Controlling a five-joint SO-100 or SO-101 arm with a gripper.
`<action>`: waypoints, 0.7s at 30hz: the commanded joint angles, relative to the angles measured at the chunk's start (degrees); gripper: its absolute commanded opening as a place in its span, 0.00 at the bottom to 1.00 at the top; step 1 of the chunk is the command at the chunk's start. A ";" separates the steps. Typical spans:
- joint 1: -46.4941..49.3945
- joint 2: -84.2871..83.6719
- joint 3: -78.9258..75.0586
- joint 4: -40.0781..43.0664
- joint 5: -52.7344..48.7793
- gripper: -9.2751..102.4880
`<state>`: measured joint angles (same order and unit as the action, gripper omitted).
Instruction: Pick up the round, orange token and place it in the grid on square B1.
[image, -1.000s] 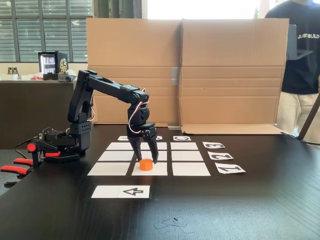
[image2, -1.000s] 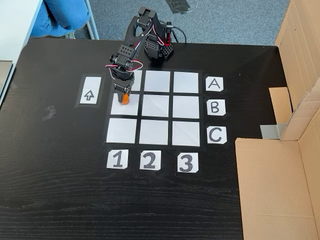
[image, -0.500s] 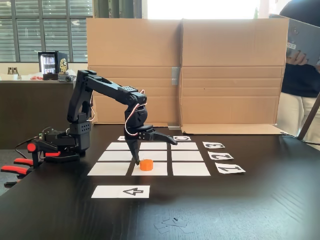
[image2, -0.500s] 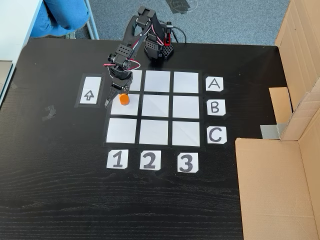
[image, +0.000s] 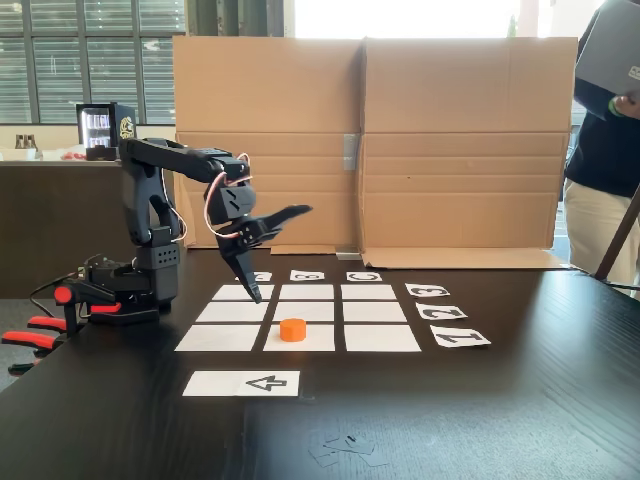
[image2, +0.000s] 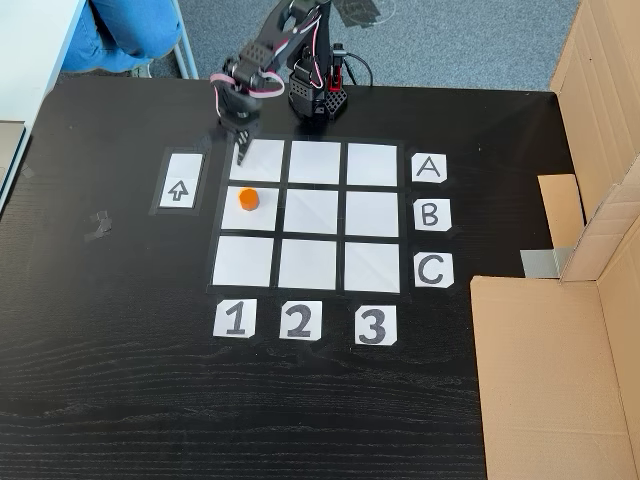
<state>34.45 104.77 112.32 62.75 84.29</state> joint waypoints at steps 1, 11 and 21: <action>5.62 9.49 3.16 -5.10 -1.76 0.95; 32.08 25.66 2.99 -18.28 -0.88 0.79; 50.27 42.80 14.41 -17.05 1.76 0.08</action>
<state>80.95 139.04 120.50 45.62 84.81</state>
